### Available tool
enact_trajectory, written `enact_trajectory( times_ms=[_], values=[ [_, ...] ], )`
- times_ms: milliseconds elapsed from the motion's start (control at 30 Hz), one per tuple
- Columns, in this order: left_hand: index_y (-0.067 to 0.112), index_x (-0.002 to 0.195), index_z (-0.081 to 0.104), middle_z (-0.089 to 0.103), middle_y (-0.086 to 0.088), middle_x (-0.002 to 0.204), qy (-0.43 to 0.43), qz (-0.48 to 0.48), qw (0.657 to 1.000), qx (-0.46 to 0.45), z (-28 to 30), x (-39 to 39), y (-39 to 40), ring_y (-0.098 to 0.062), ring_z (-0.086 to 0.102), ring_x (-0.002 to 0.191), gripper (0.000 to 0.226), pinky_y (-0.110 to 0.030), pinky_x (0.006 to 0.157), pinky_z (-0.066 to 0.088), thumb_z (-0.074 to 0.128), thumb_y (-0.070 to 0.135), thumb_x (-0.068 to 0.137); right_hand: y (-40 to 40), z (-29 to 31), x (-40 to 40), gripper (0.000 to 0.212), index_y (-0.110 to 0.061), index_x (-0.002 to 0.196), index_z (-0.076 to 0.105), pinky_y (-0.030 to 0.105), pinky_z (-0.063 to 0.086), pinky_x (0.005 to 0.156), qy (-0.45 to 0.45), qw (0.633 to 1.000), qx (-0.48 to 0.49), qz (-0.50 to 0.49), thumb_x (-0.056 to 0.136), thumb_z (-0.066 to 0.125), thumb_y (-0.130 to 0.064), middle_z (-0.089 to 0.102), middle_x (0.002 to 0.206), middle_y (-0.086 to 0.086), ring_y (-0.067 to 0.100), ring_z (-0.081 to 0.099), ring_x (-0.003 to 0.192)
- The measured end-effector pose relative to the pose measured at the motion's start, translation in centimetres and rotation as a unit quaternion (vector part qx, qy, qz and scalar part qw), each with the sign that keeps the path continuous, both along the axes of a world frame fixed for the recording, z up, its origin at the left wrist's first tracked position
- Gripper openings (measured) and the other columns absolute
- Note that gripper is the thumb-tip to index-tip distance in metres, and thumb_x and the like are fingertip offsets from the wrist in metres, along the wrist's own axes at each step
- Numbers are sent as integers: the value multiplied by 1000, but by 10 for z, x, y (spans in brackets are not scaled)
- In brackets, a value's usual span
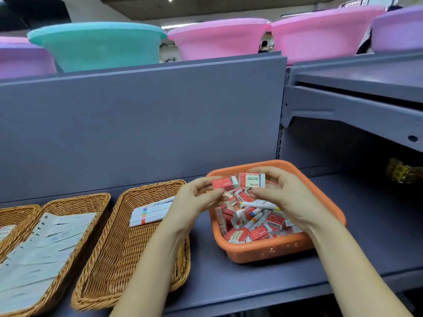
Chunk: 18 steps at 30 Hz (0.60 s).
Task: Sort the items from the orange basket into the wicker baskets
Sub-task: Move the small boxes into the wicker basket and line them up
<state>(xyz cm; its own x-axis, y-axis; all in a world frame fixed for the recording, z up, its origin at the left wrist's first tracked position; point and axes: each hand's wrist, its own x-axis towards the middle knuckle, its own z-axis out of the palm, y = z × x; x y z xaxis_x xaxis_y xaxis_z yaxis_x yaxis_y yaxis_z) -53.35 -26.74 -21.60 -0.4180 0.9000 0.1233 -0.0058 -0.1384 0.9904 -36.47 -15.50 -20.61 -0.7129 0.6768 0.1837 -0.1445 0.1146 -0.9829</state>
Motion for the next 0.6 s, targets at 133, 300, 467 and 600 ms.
enact_trajectory(
  times_ms=[133, 300, 467, 600],
  values=[
    [11, 94, 68, 73, -3, 81, -8, 24, 1000, -17, -4, 2, -6, -11, 67, 66, 26, -19, 62, 54, 63, 30, 79, -11, -1, -2, 34, -14, 109, 63, 29, 57, 82, 13, 1000, -2, 7, 80, 66, 4, 73, 99, 7, 24, 70, 92],
    [4, 80, 63, 65, -2, 58, -43, 58, 997, -24, -7, 8, -7, -6, 59, 46, 30, -14, 48, 49, 51, 28, 94, -18, -7, -9, 30, -14, 106, 64, 26, 56, 77, 32, 999, -11, 11, 79, 68, -1, 73, 96, 6, 20, 69, 84],
    [5, 77, 61, 61, -1, 56, -81, 49, 995, -24, -11, 7, -6, -4, 54, 44, 27, -12, 45, 47, 55, 26, 92, -25, -10, -19, 23, -7, 103, 64, 18, 52, 65, 72, 996, -49, 20, 81, 62, 0, 70, 80, -4, 7, 63, 70],
    [6, 85, 64, 58, -5, 68, -114, 17, 993, -15, -16, 4, -6, -5, 53, 52, 18, -13, 51, 47, 63, 24, 84, -29, -13, -25, 10, -8, 89, 64, 16, 51, 65, 109, 989, -91, 35, 81, 58, -8, 63, 72, -5, 4, 57, 67]
  ],
)
